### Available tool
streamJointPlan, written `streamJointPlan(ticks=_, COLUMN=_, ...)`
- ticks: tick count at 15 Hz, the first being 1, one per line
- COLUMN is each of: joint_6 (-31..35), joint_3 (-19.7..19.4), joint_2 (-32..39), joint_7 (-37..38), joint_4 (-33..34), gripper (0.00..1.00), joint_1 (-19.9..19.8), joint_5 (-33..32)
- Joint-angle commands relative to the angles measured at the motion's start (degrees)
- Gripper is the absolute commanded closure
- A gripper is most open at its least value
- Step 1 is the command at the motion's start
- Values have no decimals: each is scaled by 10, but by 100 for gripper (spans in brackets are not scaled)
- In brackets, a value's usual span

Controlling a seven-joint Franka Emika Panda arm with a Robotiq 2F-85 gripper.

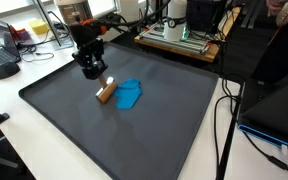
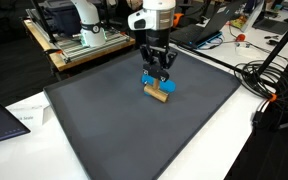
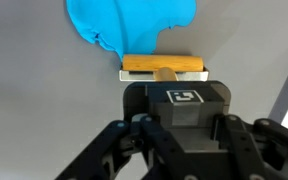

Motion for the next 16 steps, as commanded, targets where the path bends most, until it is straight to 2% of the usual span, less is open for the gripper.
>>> streamJointPlan(ticks=1, joint_6=59, joint_3=-19, joint_2=65, joint_7=-20, joint_4=0, gripper=78, joint_1=-12, joint_5=-32)
streamJointPlan(ticks=16, joint_6=81, joint_3=-40, joint_2=73, joint_7=-30, joint_4=4, gripper=78, joint_1=-21, joint_5=-43)
